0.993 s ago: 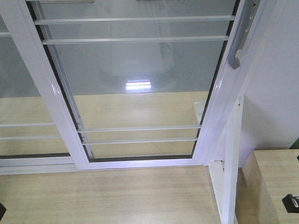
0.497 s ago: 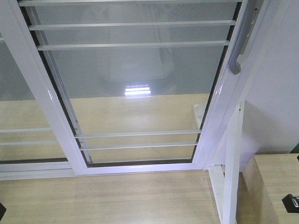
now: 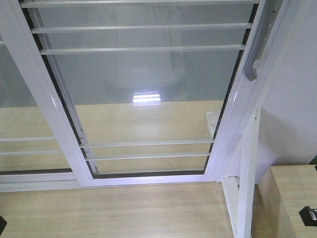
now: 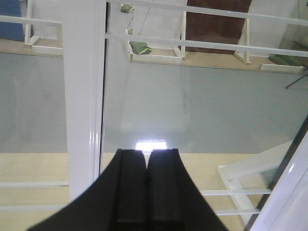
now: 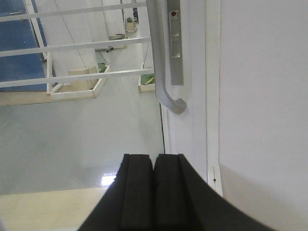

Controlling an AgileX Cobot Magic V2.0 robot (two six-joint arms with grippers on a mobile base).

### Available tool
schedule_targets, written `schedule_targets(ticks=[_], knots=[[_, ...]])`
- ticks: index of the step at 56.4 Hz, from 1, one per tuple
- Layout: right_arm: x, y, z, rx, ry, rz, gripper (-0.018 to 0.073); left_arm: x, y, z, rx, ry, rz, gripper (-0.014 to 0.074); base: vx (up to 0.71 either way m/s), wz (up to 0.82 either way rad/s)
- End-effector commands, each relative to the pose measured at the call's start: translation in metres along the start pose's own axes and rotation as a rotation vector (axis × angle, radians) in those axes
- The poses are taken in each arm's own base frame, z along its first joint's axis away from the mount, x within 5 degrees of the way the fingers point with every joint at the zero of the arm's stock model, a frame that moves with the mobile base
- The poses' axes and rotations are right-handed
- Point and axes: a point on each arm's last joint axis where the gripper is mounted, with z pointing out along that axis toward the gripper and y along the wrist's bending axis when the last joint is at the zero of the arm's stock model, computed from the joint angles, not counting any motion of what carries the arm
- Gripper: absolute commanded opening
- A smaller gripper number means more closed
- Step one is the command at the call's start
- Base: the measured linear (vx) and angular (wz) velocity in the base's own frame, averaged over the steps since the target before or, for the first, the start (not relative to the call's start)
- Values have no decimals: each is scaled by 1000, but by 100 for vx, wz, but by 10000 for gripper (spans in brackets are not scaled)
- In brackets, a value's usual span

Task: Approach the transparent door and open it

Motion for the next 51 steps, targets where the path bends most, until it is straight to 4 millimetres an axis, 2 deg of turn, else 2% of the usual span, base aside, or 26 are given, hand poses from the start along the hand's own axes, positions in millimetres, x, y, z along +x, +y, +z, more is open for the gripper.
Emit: schedule_targets(ticks=[1, 51], knots=[[-8, 0, -1, -2, -88, -9, 1, -14, -1, -2, 8, -98, -9, 3, 0, 1], [-8, 0, -1, -4, -96, 3, 1, -14, -1, -2, 8, -98, -9, 3, 0, 0]])
